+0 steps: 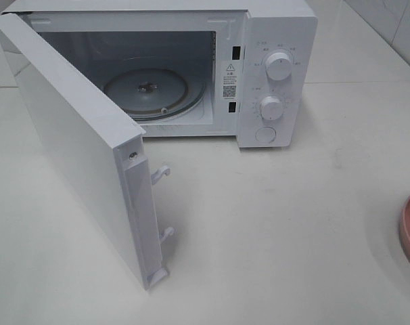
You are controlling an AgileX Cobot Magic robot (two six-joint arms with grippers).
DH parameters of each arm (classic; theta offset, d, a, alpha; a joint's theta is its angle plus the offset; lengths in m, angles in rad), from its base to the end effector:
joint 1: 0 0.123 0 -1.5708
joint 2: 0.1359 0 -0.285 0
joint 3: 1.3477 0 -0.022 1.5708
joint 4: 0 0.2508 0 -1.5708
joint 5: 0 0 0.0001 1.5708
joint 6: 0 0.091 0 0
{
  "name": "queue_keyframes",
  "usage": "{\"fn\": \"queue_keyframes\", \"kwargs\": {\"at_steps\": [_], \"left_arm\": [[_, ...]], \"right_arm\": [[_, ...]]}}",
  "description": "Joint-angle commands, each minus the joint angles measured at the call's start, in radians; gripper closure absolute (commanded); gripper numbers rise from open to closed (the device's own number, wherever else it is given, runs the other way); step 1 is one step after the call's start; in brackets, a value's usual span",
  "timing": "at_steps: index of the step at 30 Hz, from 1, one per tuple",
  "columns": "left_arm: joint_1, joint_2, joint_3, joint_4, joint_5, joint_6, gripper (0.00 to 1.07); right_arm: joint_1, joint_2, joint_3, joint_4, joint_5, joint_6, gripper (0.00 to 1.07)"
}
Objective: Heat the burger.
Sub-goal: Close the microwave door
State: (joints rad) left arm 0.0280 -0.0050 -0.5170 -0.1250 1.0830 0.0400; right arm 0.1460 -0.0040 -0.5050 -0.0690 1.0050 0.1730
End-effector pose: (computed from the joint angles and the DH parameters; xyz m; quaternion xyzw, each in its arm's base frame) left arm -0.0086 -0.0103 0.2807 0.0089 0.8516 -0.0446 0.5222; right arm -0.0032 -0.0058 0.2834 0.0118 0.8353 0.0531 0.5470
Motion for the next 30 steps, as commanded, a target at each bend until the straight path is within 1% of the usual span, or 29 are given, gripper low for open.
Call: {"fn": "queue_keyframes", "kwargs": {"at_steps": [1,22,30], "left_arm": [[0.002,-0.006,0.001,0.000,-0.012,-0.002,0.09],[0.002,-0.006,0.001,0.000,-0.012,-0.002,0.09],[0.002,-0.005,0.001,-0.024,-0.014,-0.002,0.09]], "right_arm": [[-0.007,-0.029,0.004,0.003,-0.005,-0.011,0.32],[-0.007,-0.029,0.004,0.003,-0.005,-0.011,0.32],[-0.007,-0.029,0.004,0.003,-0.005,-0.011,0.32]]}}
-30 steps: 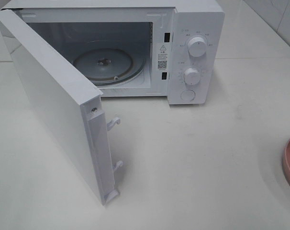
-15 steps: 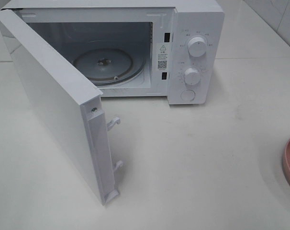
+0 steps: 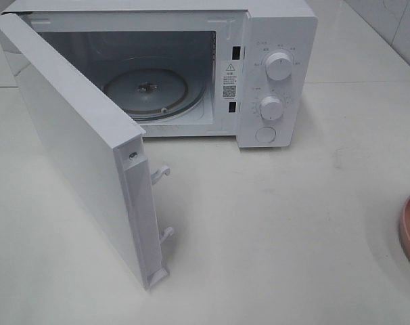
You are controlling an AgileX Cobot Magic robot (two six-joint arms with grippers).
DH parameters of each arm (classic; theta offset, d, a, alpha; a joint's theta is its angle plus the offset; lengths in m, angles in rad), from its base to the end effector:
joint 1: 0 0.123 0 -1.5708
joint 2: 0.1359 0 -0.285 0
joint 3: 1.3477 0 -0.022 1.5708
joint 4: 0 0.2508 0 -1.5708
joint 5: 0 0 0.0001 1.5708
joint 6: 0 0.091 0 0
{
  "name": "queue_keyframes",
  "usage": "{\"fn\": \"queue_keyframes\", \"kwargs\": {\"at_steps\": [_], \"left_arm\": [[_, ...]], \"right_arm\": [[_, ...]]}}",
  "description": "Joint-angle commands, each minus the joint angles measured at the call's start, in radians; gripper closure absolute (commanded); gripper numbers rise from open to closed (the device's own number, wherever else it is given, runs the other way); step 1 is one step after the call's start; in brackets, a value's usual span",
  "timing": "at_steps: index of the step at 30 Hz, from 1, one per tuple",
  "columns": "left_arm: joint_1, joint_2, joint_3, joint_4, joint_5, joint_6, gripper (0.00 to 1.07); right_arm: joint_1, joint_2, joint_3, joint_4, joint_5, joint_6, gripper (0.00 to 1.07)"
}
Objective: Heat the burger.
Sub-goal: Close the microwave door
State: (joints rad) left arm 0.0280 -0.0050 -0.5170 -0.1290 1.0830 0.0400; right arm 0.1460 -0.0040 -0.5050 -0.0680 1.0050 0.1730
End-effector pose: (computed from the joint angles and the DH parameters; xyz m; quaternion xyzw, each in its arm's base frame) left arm -0.0086 -0.0106 0.2807 0.0090 0.8515 -0.0466 0.5222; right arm -0.0032 -0.0057 0.2834 0.0118 0.8353 0.0536 0.5470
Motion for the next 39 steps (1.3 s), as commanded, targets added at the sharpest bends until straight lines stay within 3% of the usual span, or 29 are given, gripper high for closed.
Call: {"fn": "queue_keyframes", "kwargs": {"at_steps": [1,7,10,11,12,14,15,17,18,19,20,22,23,24,26,27,31,35,39], "left_arm": [[0.002,-0.005,0.001,-0.019,-0.015,-0.002,0.09],[0.002,-0.005,-0.018,-0.022,-0.047,-0.005,0.11],[0.002,0.008,-0.023,-0.011,-0.065,-0.005,0.19],[0.002,0.034,-0.024,-0.013,-0.080,-0.005,0.28],[0.002,0.034,-0.024,-0.013,-0.080,-0.005,0.28],[0.002,0.079,-0.029,-0.042,-0.133,-0.005,0.42],[0.002,0.079,-0.029,-0.042,-0.133,-0.005,0.42],[0.002,0.131,-0.029,-0.079,-0.195,-0.005,0.56],[0.002,0.131,-0.029,-0.079,-0.195,-0.005,0.56],[0.002,0.173,-0.029,-0.081,-0.228,-0.005,0.66],[0.002,0.173,-0.029,-0.081,-0.228,-0.005,0.66],[0.002,0.243,-0.029,-0.067,-0.286,-0.005,0.81],[0.002,0.243,-0.029,-0.067,-0.286,-0.005,0.81],[0.002,0.292,-0.028,-0.059,-0.322,-0.002,0.92],[0.002,0.321,-0.028,-0.057,-0.345,-0.001,0.98],[0.002,0.373,-0.024,-0.056,-0.393,0.000,1.07],[0.002,0.451,-0.006,-0.058,-0.513,0.016,1.07],[0.001,0.562,0.048,-0.065,-0.750,0.089,1.07],[0.001,0.627,0.088,-0.065,-0.907,0.106,1.07]], "right_arm": [[-0.007,-0.029,0.004,0.002,-0.005,-0.011,0.32],[-0.007,-0.029,0.004,0.002,-0.005,-0.011,0.32],[-0.007,-0.029,0.004,0.002,-0.005,-0.011,0.32],[-0.007,-0.029,0.004,0.002,-0.005,-0.011,0.32],[-0.007,-0.029,0.004,0.002,-0.005,-0.011,0.32],[-0.007,-0.029,0.004,0.002,-0.005,-0.011,0.32],[-0.007,-0.029,0.004,0.002,-0.005,-0.011,0.32],[-0.007,-0.029,0.004,0.002,-0.005,-0.011,0.32],[-0.007,-0.029,0.004,0.002,-0.005,-0.011,0.32],[-0.007,-0.029,0.004,0.002,-0.005,-0.011,0.32],[-0.007,-0.029,0.004,0.002,-0.005,-0.011,0.32],[-0.007,-0.029,0.004,0.002,-0.005,-0.011,0.32],[-0.007,-0.029,0.004,0.002,-0.005,-0.011,0.32],[-0.007,-0.029,0.004,0.002,-0.005,-0.011,0.32],[-0.007,-0.029,0.004,0.002,-0.005,-0.011,0.32],[-0.007,-0.029,0.004,0.002,-0.005,-0.011,0.32],[-0.007,-0.029,0.004,0.002,-0.005,-0.011,0.32],[-0.007,-0.029,0.004,0.002,-0.005,-0.011,0.32],[-0.007,-0.029,0.004,0.002,-0.005,-0.011,0.32]]}}
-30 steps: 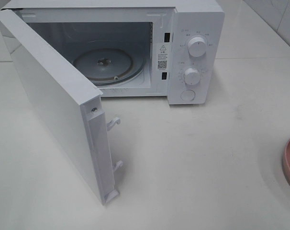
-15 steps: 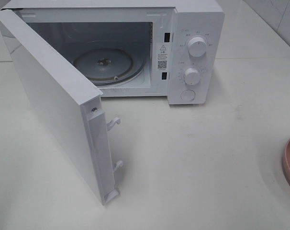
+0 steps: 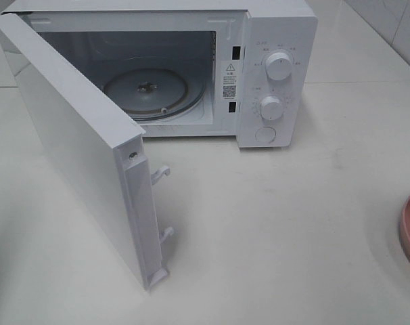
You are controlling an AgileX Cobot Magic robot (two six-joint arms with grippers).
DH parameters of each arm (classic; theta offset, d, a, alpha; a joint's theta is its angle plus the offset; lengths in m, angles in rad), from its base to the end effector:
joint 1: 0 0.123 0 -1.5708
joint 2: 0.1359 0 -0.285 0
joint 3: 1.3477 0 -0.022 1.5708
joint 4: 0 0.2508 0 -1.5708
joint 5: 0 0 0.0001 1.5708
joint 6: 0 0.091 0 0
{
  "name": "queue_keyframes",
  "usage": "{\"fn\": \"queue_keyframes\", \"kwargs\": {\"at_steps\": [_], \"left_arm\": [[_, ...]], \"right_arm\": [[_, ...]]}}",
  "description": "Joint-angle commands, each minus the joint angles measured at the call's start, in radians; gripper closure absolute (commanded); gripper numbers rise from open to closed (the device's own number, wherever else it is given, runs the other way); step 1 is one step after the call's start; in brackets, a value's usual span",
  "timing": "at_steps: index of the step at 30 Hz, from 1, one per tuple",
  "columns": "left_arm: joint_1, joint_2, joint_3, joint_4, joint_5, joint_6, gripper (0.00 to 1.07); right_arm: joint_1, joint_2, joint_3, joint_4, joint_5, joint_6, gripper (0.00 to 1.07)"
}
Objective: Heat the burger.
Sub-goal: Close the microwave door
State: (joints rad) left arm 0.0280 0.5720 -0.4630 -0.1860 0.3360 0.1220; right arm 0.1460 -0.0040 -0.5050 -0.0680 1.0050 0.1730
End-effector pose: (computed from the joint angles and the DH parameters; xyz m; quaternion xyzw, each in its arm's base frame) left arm 0.1200 -0.0022 0.2934 -0.0161 0.8198 -0.0324 0.5716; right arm -0.0032 -0.0057 0.2834 0.0118 0.8353 0.0536 0.5470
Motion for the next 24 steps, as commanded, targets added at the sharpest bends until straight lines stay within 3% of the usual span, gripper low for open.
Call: {"fn": "queue_keyframes", "kwargs": {"at_steps": [1,3,5,11,13,16,18,19,21,22,24], "left_arm": [[0.001,0.097,0.066,-0.008,-0.268,0.026,1.07],[0.001,0.115,0.082,-0.008,-0.310,0.026,1.07],[0.001,0.206,0.140,-0.007,-0.478,0.026,1.07],[0.000,0.291,0.179,0.018,-0.601,0.019,1.07],[0.000,0.382,0.204,0.093,-0.738,-0.050,1.07],[0.000,0.407,0.205,0.125,-0.770,-0.084,1.07],[0.000,0.480,0.205,0.237,-0.859,-0.210,1.07],[0.000,0.480,0.205,0.237,-0.859,-0.210,1.07],[0.000,0.575,0.205,0.414,-0.982,-0.359,1.07],[0.000,0.575,0.205,0.414,-0.982,-0.359,1.07],[0.000,0.642,0.205,0.509,-1.063,-0.409,1.07]], "right_arm": [[-0.007,-0.029,0.004,0.002,-0.005,-0.011,0.32],[-0.007,-0.029,0.004,0.002,-0.005,-0.011,0.32],[-0.007,-0.029,0.004,0.002,-0.005,-0.011,0.32],[-0.007,-0.029,0.004,0.002,-0.005,-0.011,0.32],[-0.007,-0.029,0.004,0.002,-0.005,-0.010,0.32],[-0.007,-0.029,0.004,0.002,-0.005,-0.010,0.32],[-0.007,-0.029,0.004,0.002,-0.005,-0.010,0.32],[-0.007,-0.029,0.004,0.002,-0.005,-0.010,0.32],[-0.007,-0.029,0.004,0.002,-0.005,-0.010,0.32],[-0.007,-0.029,0.004,0.002,-0.005,-0.010,0.32],[-0.007,-0.029,0.004,0.002,-0.005,-0.010,0.32]]}}
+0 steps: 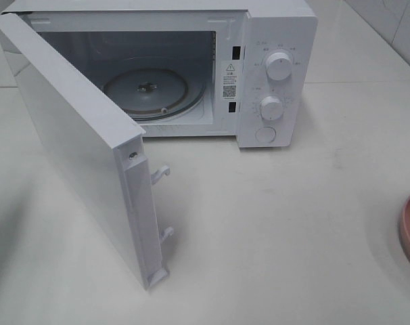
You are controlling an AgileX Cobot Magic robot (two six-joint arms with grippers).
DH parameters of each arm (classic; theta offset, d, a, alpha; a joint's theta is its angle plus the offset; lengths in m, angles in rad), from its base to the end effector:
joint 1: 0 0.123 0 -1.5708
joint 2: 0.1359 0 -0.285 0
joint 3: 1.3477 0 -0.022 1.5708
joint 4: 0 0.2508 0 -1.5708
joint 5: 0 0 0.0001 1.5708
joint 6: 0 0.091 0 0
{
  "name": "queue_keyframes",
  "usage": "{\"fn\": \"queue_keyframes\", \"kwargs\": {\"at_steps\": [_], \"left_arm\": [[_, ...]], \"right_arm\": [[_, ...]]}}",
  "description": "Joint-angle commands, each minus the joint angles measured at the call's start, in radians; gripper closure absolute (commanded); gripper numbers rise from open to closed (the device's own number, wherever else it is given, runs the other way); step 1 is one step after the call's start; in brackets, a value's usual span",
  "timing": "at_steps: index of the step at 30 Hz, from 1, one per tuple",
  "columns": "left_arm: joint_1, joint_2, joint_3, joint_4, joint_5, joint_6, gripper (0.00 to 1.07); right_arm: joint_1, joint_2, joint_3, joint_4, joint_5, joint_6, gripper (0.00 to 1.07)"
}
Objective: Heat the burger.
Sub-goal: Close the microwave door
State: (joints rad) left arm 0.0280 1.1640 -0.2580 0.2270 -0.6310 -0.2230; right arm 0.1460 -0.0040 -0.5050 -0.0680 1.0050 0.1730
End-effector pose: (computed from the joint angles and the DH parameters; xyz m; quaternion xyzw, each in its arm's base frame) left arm 0.1998 -0.0065 0.2114 0.0164 0.7735 -0.0549 0.6312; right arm -0.0032 -0.0057 0.2834 0.0118 0.8353 0.0536 0.5470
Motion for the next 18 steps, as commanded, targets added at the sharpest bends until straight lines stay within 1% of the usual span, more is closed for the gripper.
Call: {"fn": "queue_keyframes", "kwargs": {"at_steps": [1,2,4,5,8,9,10,11,12,13,15,16,17,18], "left_arm": [[0.000,0.050,0.000,0.096,-0.096,-0.064,1.07],[0.000,0.090,-0.002,0.135,-0.142,-0.077,1.07],[-0.003,0.111,-0.003,0.142,-0.168,-0.080,1.07],[-0.026,0.146,-0.003,0.137,-0.202,-0.079,1.07],[-0.044,0.162,-0.004,0.132,-0.214,-0.075,1.07],[-0.086,0.189,-0.009,0.118,-0.216,-0.056,1.07],[-0.142,0.215,-0.015,0.086,-0.220,-0.021,1.07],[-0.142,0.215,-0.015,0.086,-0.220,-0.021,1.07],[-0.170,0.229,-0.019,0.062,-0.220,-0.002,1.07],[-0.170,0.229,-0.019,0.062,-0.220,-0.002,1.07],[-0.262,0.265,-0.028,-0.053,-0.228,0.061,1.07],[-0.262,0.265,-0.028,-0.053,-0.228,0.061,1.07],[-0.287,0.273,-0.028,-0.086,-0.240,0.078,1.07],[-0.333,0.289,-0.028,-0.141,-0.259,0.107,1.07]], "right_arm": [[-0.007,-0.029,0.004,0.002,-0.005,-0.010,0.32],[-0.007,-0.029,0.004,0.002,-0.005,-0.010,0.32],[-0.007,-0.029,0.004,0.002,-0.005,-0.010,0.32],[-0.007,-0.029,0.004,0.002,-0.005,-0.010,0.32],[-0.007,-0.029,0.004,0.002,-0.005,-0.010,0.32],[-0.007,-0.029,0.004,0.002,-0.005,-0.010,0.32],[-0.007,-0.029,0.004,0.002,-0.005,-0.010,0.32],[-0.007,-0.029,0.004,0.002,-0.005,-0.010,0.32],[-0.007,-0.029,0.004,0.002,-0.005,-0.010,0.32],[-0.007,-0.029,0.004,0.002,-0.005,-0.010,0.32],[-0.007,-0.029,0.004,0.002,-0.005,-0.010,0.32],[-0.007,-0.029,0.004,0.002,-0.005,-0.010,0.32],[-0.007,-0.029,0.004,0.002,-0.005,-0.010,0.32],[-0.007,-0.029,0.004,0.002,-0.005,-0.010,0.32]]}}
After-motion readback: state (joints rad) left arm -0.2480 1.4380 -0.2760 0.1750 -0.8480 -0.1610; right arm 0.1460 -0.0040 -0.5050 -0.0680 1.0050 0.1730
